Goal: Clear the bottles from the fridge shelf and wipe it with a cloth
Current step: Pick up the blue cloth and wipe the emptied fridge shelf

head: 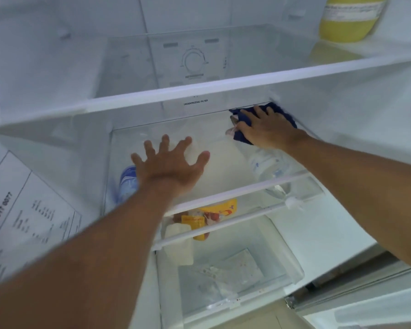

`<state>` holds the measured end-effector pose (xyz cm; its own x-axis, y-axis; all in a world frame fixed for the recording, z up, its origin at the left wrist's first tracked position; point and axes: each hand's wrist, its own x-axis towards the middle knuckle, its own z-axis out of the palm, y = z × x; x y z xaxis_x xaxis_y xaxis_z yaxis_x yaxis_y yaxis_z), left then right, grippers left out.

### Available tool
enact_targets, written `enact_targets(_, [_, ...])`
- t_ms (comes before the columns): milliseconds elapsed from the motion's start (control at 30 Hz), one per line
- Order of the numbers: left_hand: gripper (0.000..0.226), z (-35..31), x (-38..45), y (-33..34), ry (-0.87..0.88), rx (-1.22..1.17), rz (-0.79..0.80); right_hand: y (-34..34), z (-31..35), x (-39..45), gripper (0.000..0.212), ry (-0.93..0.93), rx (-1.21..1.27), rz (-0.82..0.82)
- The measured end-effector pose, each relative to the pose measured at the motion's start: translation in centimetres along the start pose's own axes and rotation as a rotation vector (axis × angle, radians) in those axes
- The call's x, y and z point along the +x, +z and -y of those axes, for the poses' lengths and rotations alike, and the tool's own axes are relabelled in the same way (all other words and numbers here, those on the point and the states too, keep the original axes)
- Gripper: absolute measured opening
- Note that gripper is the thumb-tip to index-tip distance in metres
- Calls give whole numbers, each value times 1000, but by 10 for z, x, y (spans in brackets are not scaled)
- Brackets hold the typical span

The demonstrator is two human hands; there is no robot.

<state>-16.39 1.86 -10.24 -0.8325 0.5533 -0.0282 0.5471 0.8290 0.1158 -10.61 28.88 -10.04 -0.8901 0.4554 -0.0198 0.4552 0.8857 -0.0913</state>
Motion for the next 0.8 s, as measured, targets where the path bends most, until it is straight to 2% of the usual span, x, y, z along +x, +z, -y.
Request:
enact_targets(67, [82, 26, 6, -5, 96, 30, 66, -4, 3, 7, 81, 90, 89, 32])
enact_targets(167, [81, 44, 7, 2, 103, 19, 7, -7, 16, 1, 79, 96, 105, 78])
enact_targets(367, [87, 43, 13, 8, 91, 4, -35, 18, 28, -117, 64, -277, 35, -5])
enact_targets(400, [87, 43, 13, 9, 90, 2, -32, 13, 19, -113, 65, -266, 12, -22])
enact_targets(433, [87, 43, 13, 9, 90, -1, -28, 8, 8, -97, 69, -178, -18, -43])
enact_targets(500, [87, 43, 14, 10, 98, -7, -23, -10, 1, -50, 72, 77, -36, 10])
enact_targets(533, [86, 44, 15, 10, 104, -7, -20, -16, 13, -28, 72, 119, -39, 52])
enact_targets(600, [84, 46, 17, 11, 110, -8, -15, -13, 53, 0, 71, 38, -88, 44])
enact_targets(667, [82, 45, 18, 12, 114, 5, -11, -4, 89, -6, 76, -134, -98, 65])
enact_targets(733, [83, 45, 17, 12, 112, 10, -6, 4, 85, -42, 80, -230, -36, 45])
enact_targets(800, [85, 46, 19, 12, 129, 19, -22, 11, 53, -74, 67, -256, -28, -36])
